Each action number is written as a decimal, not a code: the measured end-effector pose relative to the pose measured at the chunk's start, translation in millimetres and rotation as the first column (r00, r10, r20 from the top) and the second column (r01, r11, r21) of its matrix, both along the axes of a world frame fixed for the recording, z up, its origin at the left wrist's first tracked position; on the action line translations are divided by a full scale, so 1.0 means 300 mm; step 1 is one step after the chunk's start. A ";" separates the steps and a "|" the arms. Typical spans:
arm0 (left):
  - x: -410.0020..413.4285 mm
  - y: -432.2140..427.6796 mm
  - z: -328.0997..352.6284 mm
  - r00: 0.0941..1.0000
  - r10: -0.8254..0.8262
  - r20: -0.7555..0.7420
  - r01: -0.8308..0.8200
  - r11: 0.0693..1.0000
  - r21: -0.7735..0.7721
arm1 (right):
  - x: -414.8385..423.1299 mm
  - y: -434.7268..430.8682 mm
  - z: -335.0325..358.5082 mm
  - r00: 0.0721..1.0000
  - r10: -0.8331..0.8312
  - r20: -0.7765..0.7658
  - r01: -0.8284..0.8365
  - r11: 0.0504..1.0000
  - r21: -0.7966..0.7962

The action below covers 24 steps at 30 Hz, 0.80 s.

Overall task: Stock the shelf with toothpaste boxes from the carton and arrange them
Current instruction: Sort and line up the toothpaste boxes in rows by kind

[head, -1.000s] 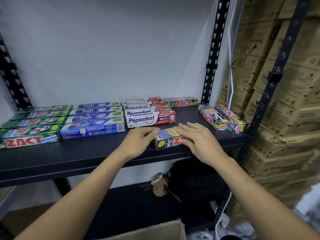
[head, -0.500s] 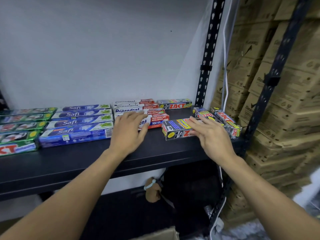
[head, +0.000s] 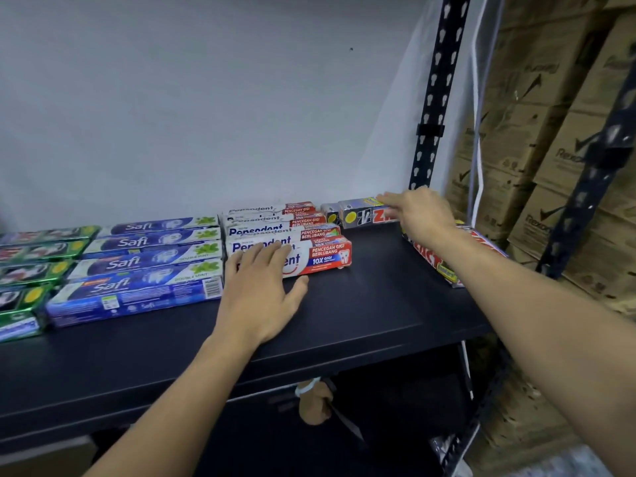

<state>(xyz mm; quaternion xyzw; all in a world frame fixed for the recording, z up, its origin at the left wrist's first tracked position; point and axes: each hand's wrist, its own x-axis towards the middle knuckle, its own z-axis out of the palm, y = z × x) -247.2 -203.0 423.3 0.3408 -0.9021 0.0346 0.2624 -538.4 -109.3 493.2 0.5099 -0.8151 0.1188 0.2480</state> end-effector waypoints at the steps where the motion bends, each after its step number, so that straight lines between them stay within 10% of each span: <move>1: 0.000 -0.001 0.002 1.000 -0.001 -0.009 0.001 1.000 0.000 | -0.009 -0.025 -0.001 1.000 -0.010 -0.001 0.010 1.000 0.023; 24: -0.001 -0.012 0.007 1.000 0.021 0.010 -0.021 1.000 -0.002 | -0.074 -0.212 -0.191 0.999 -0.037 0.039 0.038 0.999 -0.010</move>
